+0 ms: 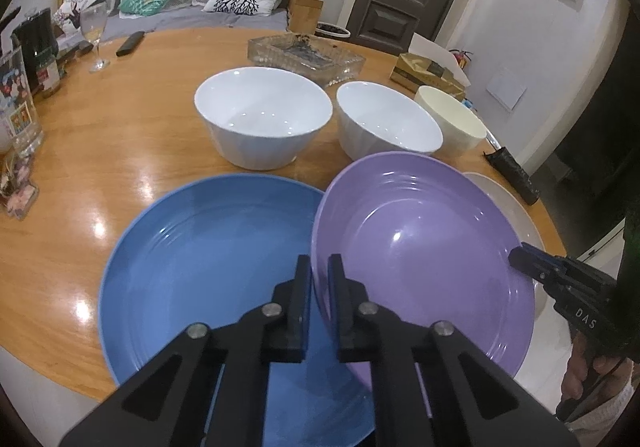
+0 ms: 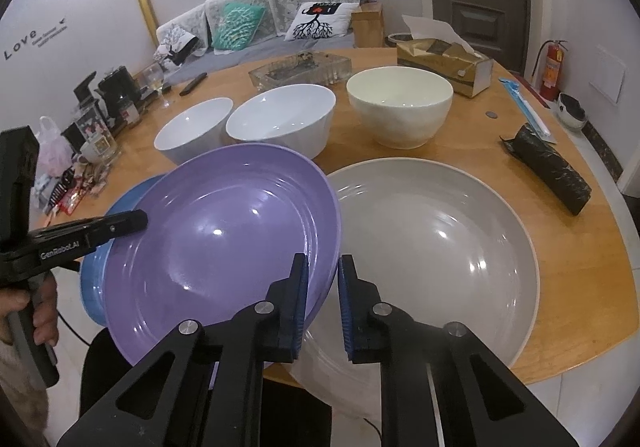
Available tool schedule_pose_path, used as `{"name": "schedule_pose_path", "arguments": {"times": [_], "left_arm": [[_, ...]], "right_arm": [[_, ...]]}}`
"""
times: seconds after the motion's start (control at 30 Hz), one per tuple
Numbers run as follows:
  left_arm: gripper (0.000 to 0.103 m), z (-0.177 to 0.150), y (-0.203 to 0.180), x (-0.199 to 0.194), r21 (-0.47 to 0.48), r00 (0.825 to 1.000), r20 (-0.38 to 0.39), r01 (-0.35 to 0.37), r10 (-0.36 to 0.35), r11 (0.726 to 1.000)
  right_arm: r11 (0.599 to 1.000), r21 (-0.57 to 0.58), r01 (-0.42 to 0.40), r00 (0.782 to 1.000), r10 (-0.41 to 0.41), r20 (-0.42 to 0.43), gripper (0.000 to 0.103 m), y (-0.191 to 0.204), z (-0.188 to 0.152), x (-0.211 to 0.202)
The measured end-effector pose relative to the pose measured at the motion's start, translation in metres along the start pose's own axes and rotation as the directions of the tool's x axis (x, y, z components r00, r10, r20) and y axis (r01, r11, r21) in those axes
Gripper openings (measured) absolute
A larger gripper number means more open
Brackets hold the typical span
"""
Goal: Organize plates and bowls
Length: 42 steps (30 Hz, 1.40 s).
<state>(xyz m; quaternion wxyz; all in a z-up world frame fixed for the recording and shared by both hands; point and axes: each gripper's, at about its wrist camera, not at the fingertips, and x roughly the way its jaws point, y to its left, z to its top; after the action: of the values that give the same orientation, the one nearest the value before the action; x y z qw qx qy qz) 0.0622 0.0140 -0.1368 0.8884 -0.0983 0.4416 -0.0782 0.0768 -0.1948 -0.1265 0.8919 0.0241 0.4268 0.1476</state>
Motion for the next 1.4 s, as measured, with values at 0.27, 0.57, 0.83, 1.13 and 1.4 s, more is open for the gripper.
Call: {"name": "schedule_pose_path", "arguments": {"times": [0.27,0.57,0.83,1.13,1.4], "left_arm": [[0.006,0.008,-0.041,0.006,0.063,1.0,-0.015,0.011,-0.01,0.998],[0.006,0.022,-0.102,0.035,0.147,0.997,-0.06,0.046,-0.038,0.988],[0.006,0.028,-0.129,0.064,0.186,0.994,-0.105,0.035,-0.016,0.982],[0.008,0.027,-0.135,0.074,0.232,0.994,-0.102,-0.002,0.027,0.973],[0.009,0.027,-0.139,0.081,0.253,0.994,-0.102,-0.014,0.041,0.967]], "right_arm": [[0.997,0.079,0.027,0.999,-0.03,0.03,0.01,-0.034,-0.005,-0.014],[0.981,0.154,0.117,0.99,-0.127,0.057,0.01,-0.081,-0.011,-0.035],[0.971,0.175,0.163,0.985,-0.171,0.033,0.01,-0.106,-0.017,-0.031],[0.97,0.149,0.194,0.98,-0.197,0.005,0.012,-0.103,-0.013,-0.023],[0.961,0.146,0.236,0.972,-0.235,-0.021,0.013,-0.101,-0.01,-0.017]]}}
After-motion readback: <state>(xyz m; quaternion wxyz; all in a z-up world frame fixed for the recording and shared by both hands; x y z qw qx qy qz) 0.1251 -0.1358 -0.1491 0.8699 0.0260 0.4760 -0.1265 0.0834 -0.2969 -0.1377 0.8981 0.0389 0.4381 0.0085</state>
